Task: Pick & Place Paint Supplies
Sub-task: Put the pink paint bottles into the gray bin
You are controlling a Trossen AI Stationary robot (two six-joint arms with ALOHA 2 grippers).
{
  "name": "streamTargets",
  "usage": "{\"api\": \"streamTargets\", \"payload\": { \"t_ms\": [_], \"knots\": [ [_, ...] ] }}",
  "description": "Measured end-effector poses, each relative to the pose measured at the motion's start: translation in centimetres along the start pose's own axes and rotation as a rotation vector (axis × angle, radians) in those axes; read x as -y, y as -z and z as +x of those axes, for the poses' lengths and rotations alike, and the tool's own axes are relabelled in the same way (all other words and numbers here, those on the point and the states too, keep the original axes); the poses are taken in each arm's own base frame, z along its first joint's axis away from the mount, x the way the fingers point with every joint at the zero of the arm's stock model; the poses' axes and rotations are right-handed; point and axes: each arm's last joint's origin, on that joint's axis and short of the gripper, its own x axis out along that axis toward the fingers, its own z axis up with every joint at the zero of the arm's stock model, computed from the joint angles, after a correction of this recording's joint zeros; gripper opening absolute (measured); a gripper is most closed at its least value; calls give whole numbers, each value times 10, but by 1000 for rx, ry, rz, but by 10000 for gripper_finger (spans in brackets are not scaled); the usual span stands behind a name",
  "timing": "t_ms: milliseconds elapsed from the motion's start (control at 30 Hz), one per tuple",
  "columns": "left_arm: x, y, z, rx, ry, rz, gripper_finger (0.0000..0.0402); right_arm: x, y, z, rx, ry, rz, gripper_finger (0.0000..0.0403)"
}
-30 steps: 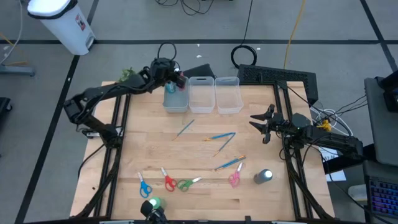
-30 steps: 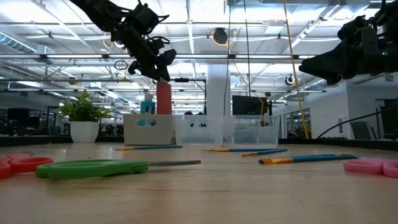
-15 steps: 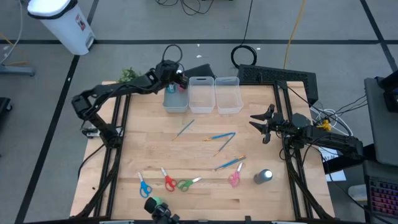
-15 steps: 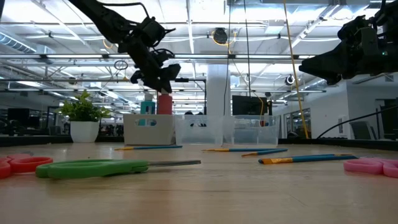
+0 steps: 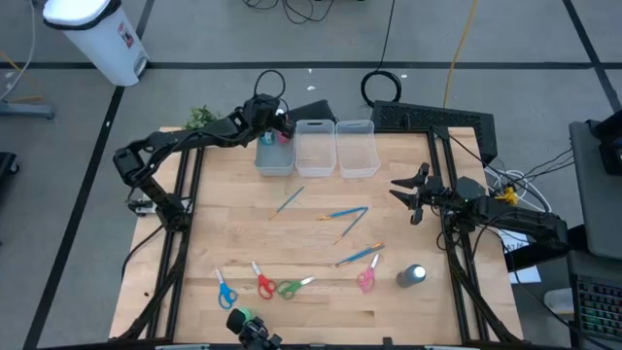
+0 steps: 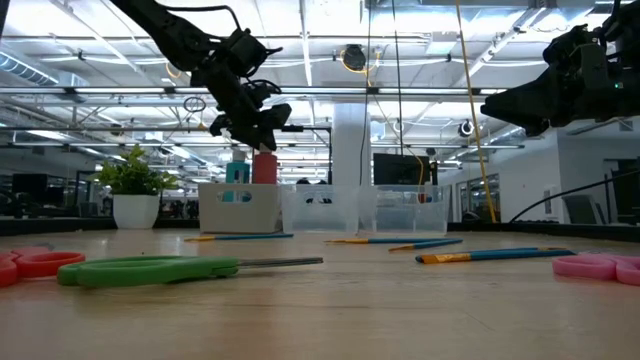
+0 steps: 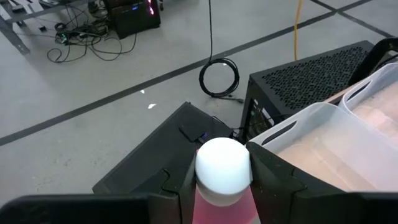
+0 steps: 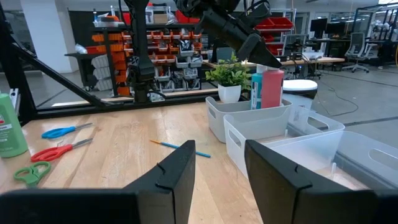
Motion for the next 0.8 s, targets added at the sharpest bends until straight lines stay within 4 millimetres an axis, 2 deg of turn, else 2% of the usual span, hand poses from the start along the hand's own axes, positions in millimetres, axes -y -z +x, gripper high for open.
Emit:
{"api": "streamTargets", "payload": {
  "t_ms": [533, 800],
  "knots": [
    [-2, 13, 2, -32, -6, 2, 122, 0, 0, 0, 0, 0, 0, 130],
    [-3, 23, 5, 24, 13, -17, 122, 0, 0, 0, 0, 0, 0, 130]
  ]
}}
